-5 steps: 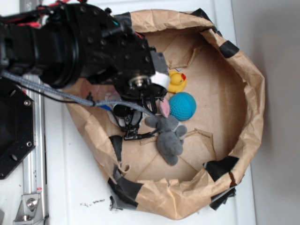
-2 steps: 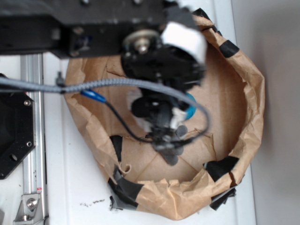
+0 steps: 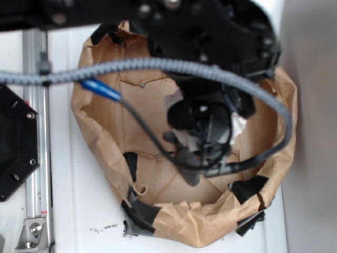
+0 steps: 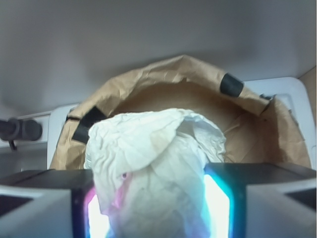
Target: Grab the white paper.
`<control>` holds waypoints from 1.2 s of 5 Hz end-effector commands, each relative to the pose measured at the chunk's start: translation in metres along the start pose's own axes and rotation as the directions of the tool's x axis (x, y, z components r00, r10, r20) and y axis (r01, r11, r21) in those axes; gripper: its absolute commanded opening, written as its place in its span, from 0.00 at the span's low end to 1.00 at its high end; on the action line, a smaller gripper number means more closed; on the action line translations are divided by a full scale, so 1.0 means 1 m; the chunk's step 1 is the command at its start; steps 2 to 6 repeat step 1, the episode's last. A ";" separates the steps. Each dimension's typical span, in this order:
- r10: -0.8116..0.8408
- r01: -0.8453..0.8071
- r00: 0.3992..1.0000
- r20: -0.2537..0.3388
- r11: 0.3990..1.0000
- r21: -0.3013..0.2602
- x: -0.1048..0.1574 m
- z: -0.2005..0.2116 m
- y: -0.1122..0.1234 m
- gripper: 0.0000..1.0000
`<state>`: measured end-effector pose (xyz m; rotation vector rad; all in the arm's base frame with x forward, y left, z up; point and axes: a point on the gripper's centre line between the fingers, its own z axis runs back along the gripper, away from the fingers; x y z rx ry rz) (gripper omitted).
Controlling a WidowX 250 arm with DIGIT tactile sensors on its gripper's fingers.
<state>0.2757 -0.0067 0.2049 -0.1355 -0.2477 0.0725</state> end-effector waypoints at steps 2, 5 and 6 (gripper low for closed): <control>0.019 -0.018 0.992 0.127 1.000 -0.012 0.004 0.038 -0.004 0.00; 0.019 -0.018 0.992 0.127 1.000 -0.012 0.004 0.038 -0.004 0.00; 0.019 -0.018 0.992 0.127 1.000 -0.012 0.004 0.038 -0.004 0.00</control>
